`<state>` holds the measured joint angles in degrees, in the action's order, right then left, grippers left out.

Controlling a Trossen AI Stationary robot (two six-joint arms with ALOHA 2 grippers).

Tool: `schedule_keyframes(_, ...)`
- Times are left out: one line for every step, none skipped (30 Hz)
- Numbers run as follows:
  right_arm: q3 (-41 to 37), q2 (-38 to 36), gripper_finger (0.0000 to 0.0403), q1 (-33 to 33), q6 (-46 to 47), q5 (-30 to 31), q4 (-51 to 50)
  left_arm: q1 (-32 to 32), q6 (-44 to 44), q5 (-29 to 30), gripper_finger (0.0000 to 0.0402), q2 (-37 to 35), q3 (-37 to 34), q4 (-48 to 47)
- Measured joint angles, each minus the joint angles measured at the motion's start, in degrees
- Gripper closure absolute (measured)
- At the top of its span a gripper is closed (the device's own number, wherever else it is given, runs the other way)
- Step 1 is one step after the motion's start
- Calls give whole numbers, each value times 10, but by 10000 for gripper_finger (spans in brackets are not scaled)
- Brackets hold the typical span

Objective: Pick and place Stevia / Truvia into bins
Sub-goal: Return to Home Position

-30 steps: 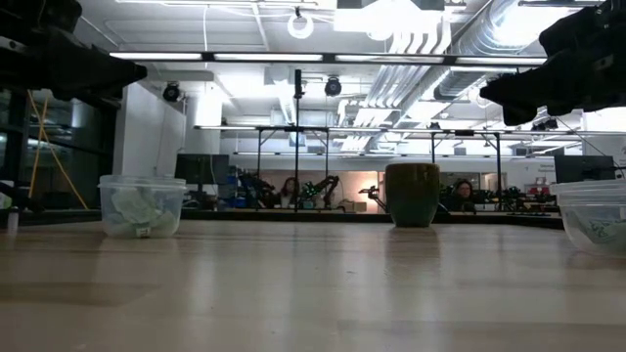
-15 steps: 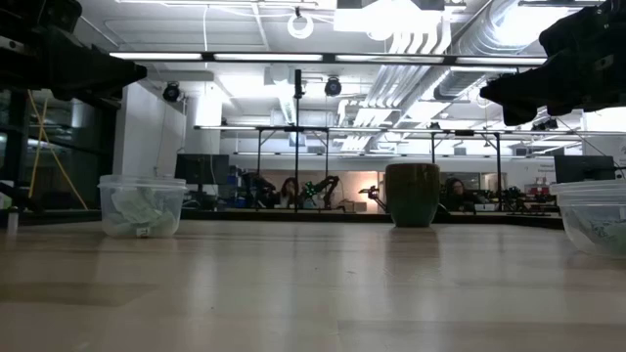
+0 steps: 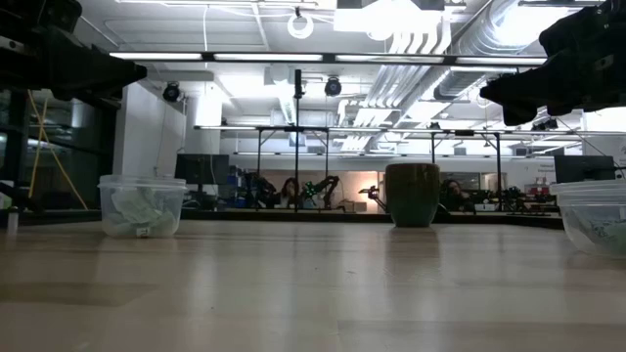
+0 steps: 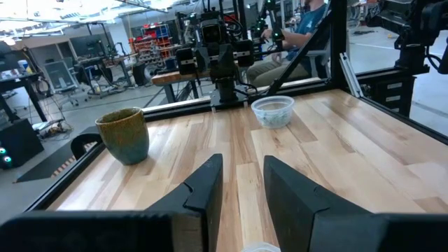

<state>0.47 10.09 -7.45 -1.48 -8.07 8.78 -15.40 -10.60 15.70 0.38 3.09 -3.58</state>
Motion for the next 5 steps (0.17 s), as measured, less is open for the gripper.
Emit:
schedule_keyframes(0,0,320,0,0,0,0,0,0,0,261,0,0,0)
schedule_keyframes(0,0,320,0,0,0,0,0,0,0,261,0,0,0)
schedule_keyframes(0,0,320,0,0,0,0,0,0,0,261,0,0,0)
schedule_keyframes(0,0,320,0,0,0,0,0,0,0,261,0,0,0)
schedule_keyframes(0,0,320,0,0,0,0,0,0,0,261,0,0,0)
